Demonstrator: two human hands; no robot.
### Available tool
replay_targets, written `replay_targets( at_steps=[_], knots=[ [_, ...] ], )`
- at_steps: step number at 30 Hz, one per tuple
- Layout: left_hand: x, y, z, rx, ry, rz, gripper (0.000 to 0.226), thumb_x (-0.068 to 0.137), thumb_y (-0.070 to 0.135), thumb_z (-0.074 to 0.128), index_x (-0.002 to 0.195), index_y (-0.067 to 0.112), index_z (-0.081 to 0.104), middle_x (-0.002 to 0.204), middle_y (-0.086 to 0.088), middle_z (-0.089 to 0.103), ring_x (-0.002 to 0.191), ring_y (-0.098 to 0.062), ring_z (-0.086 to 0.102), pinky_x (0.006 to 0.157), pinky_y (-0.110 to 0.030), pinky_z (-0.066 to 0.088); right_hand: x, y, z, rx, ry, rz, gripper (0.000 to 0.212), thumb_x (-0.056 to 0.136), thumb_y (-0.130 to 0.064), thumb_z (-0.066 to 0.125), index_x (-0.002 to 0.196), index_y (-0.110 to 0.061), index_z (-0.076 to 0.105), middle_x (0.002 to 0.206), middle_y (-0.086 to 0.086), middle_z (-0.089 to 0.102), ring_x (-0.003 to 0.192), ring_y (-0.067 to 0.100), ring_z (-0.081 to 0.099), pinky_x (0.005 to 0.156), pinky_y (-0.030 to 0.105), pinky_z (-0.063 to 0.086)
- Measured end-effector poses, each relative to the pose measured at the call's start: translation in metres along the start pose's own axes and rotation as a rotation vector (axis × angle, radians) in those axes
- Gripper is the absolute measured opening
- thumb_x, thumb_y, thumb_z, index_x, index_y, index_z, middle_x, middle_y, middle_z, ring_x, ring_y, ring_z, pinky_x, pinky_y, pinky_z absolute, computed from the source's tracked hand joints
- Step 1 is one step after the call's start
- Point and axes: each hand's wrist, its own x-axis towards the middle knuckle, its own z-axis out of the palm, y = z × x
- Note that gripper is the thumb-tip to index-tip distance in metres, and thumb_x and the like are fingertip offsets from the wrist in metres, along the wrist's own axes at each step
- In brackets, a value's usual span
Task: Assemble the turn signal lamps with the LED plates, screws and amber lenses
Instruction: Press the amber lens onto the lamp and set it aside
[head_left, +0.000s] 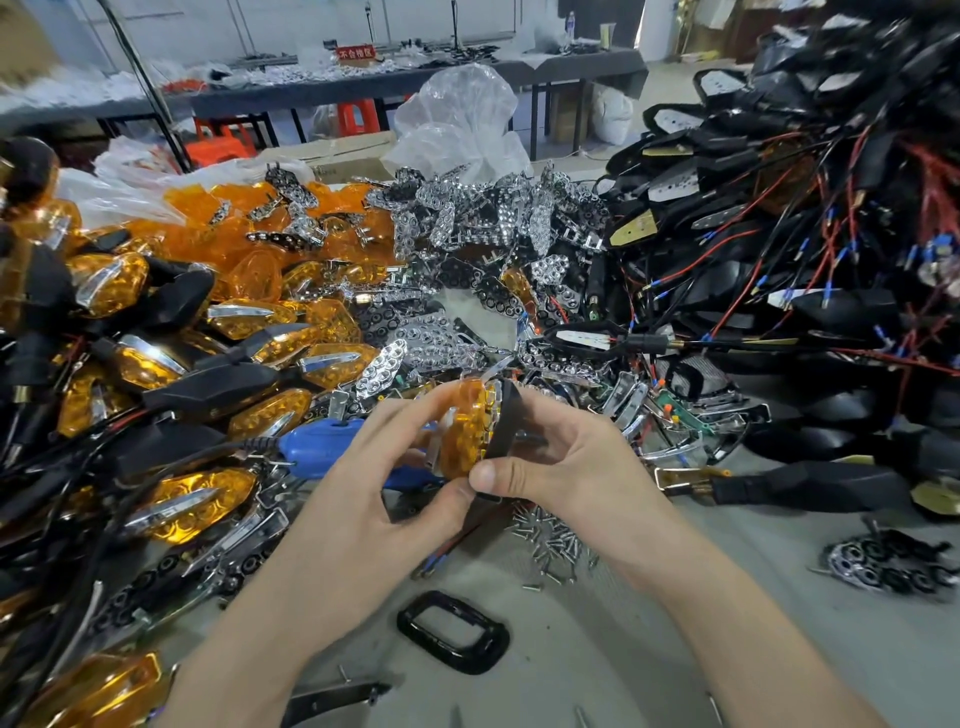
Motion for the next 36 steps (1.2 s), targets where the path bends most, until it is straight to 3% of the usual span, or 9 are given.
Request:
replay_targets(
  at_steps=[6,15,19,22,24,27,30,33,36],
  knots=[
    [0.0,0.0,0.0,0.024,0.005,0.007,0.06,0.09,0.032,0.065,0.139,0.058,0.041,0.131,0.015,0.053,0.118,-0.004,0.057,0.093,-0.005,0.039,-0.001,0.001,0.0,-0.022,0.004,-0.01,0.046,0.075,-0.009,0.083,0.118,-0.022,0.073,0.107,-0.001,0.079,0.098,0.01,0.074,0.085,0.02,0.055],
    [-0.001,-0.002,0.002,-0.001,-0.009,-0.011,0.056,0.093,0.037,0.065,0.142,0.053,0.043,0.134,0.015,0.05,0.122,-0.007,0.054,0.097,-0.009,0.039,-0.003,0.001,0.001,-0.012,-0.013,-0.029,0.044,0.082,-0.006,0.078,0.124,-0.018,0.069,0.11,0.0,0.078,0.102,0.012,0.073,0.089,0.022,0.055],
    [0.0,-0.003,0.007,0.052,0.028,0.0,0.059,0.09,0.038,0.067,0.142,0.051,0.043,0.131,0.02,0.046,0.12,-0.002,0.053,0.095,-0.005,0.037,-0.006,0.004,0.007,-0.037,-0.011,-0.093,0.04,0.091,-0.024,0.072,0.13,-0.027,0.062,0.121,-0.004,0.074,0.115,0.012,0.069,0.099,0.025,0.051],
    [0.0,-0.002,0.014,0.1,0.045,0.0,0.061,0.084,0.049,0.06,0.143,0.049,0.042,0.133,0.022,0.042,0.118,0.001,0.054,0.092,-0.008,0.042,-0.006,0.007,0.015,-0.022,0.029,-0.1,0.049,0.079,-0.057,0.081,0.122,-0.045,0.061,0.12,-0.013,0.072,0.114,0.007,0.068,0.095,0.02,0.05],
    [0.001,-0.002,0.018,0.135,0.064,0.008,0.063,0.083,0.049,0.059,0.143,0.049,0.041,0.134,0.023,0.039,0.117,0.002,0.054,0.092,-0.012,0.046,-0.004,0.011,0.018,-0.034,0.076,-0.117,0.05,0.074,-0.068,0.078,0.116,-0.048,0.061,0.115,-0.011,0.073,0.109,0.009,0.069,0.093,0.025,0.053],
    [0.001,0.0,0.025,0.169,0.092,0.041,0.062,0.085,0.048,0.058,0.143,0.055,0.036,0.132,0.022,0.038,0.117,0.0,0.053,0.091,-0.013,0.046,-0.004,0.013,0.02,0.0,0.128,-0.155,0.041,0.082,-0.065,0.072,0.115,-0.043,0.063,0.109,-0.006,0.073,0.105,0.015,0.071,0.09,0.03,0.055],
    [0.001,0.002,0.026,0.064,0.121,0.029,0.057,0.09,0.048,0.058,0.145,0.048,0.041,0.135,0.019,0.04,0.127,-0.004,0.049,0.096,-0.008,0.041,-0.006,0.009,0.016,0.076,0.085,-0.155,0.045,0.083,-0.06,0.075,0.121,-0.04,0.062,0.113,-0.005,0.072,0.108,0.017,0.069,0.091,0.03,0.055],
    [0.001,0.004,0.022,-0.084,0.142,0.002,0.048,0.095,0.049,0.058,0.141,0.045,0.046,0.137,0.015,0.045,0.129,-0.008,0.05,0.097,-0.009,0.039,-0.006,0.005,0.011,0.21,-0.009,-0.167,0.047,0.085,-0.041,0.078,0.129,-0.034,0.064,0.123,0.006,0.069,0.114,0.026,0.068,0.095,0.033,0.054],
    [0.0,0.008,0.02,-0.132,0.102,-0.01,0.051,0.097,0.054,0.051,0.146,0.043,0.041,0.139,0.013,0.047,0.132,-0.008,0.049,0.099,-0.011,0.039,-0.005,0.003,0.008,0.24,-0.027,-0.205,0.046,0.084,-0.026,0.073,0.128,-0.035,0.066,0.126,0.004,0.07,0.115,0.024,0.067,0.096,0.033,0.053]
  ],
)
